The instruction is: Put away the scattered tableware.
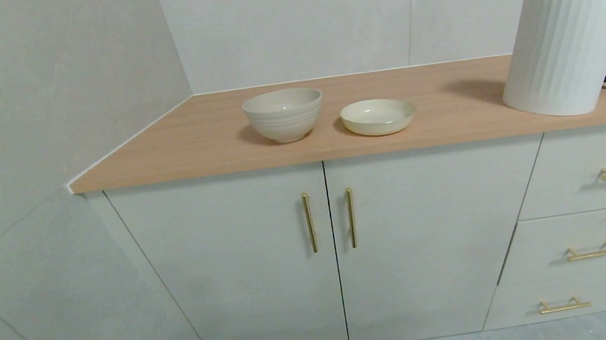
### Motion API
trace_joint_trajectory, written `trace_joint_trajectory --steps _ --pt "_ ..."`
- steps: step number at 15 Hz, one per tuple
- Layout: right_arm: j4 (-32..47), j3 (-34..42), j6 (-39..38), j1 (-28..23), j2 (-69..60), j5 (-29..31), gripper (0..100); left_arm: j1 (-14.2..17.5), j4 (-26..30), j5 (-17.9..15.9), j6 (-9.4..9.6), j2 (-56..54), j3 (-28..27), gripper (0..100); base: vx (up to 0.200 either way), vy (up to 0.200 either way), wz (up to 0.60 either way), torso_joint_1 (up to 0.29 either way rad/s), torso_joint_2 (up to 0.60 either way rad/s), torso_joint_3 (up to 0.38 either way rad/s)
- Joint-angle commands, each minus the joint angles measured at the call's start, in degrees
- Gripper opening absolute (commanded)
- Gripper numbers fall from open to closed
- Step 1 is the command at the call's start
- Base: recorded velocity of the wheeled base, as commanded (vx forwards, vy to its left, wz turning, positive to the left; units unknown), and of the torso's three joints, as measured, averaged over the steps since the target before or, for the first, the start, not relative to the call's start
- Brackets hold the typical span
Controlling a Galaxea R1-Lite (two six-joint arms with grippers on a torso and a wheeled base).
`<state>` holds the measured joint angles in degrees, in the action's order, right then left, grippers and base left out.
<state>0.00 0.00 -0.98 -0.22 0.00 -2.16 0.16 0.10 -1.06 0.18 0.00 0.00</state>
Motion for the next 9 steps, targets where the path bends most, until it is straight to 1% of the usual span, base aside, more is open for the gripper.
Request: trace_joint_trajectory --steps 1,3,4,6,9 --pt "0.00 0.00 0.01 0.04 0.00 -0.04 100 0.02 -0.01 0.01 -0.01 0.09 0.00 100 0.000 0.000 0.00 -0.100 0.45 0.334" --pt "0.00 0.00 0.01 0.04 0.00 -0.04 100 0.02 -0.01 0.01 -0.01 0.09 0.00 100 0.000 0.000 0.00 -0.083 0.41 0.325" --pt "0.00 0.00 0.01 -0.04 0.00 -0.04 100 0.02 -0.01 0.01 -0.01 0.00 0.00 100 0.000 0.000 0.00 -0.046 0.21 0.168" --pt "0.00 0.00 0.01 -0.04 0.00 -0.04 100 0.02 -0.01 0.01 -0.01 0.09 0.00 100 0.000 0.000 0.00 -0.024 0.10 0.059" --pt "0.00 0.00 0.01 0.04 0.00 -0.04 100 0.02 -0.01 0.01 -0.01 0.00 0.00 100 0.000 0.000 0.00 0.000 0.00 0.000"
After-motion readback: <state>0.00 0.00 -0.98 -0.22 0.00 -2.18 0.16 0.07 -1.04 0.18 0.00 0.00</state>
